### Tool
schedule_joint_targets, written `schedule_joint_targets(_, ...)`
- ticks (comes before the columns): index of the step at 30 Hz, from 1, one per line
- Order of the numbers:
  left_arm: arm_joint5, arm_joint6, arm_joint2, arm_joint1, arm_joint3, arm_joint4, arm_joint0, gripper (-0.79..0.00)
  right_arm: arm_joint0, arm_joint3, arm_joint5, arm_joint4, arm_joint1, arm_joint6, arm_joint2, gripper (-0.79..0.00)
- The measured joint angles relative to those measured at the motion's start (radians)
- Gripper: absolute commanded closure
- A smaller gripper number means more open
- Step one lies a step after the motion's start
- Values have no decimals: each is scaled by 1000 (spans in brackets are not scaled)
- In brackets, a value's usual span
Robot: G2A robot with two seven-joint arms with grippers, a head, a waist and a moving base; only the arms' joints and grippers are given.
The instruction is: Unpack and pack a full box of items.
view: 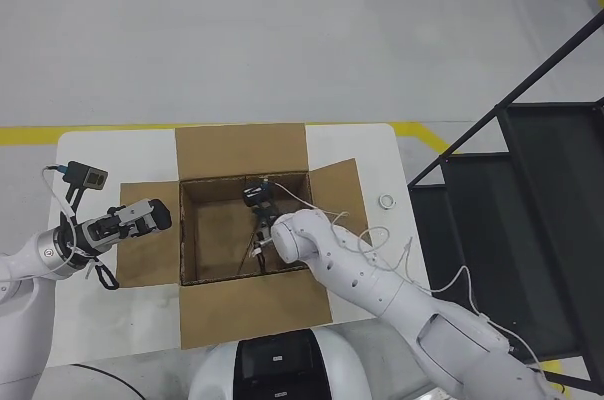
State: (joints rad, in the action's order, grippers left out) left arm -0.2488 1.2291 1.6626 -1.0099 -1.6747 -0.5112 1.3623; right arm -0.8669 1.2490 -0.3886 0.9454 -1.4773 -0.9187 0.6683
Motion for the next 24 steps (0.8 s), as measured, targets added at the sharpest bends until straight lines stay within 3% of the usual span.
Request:
schedule_joint_targets(10, 0, 0, 0, 0, 0, 0, 0, -785, -210, 410, 33, 121, 72, -40, 139, 0)
schedule_joint_targets(17, 0, 0, 0, 0, 0, 0, 0, -785, -414, 702, 193, 90, 123, 18, 303, 0)
schedule_joint_targets(24, 0, 0, 0, 0, 0, 0, 0, -785, -568, 830, 359, -16, 153, 110, 448, 0)
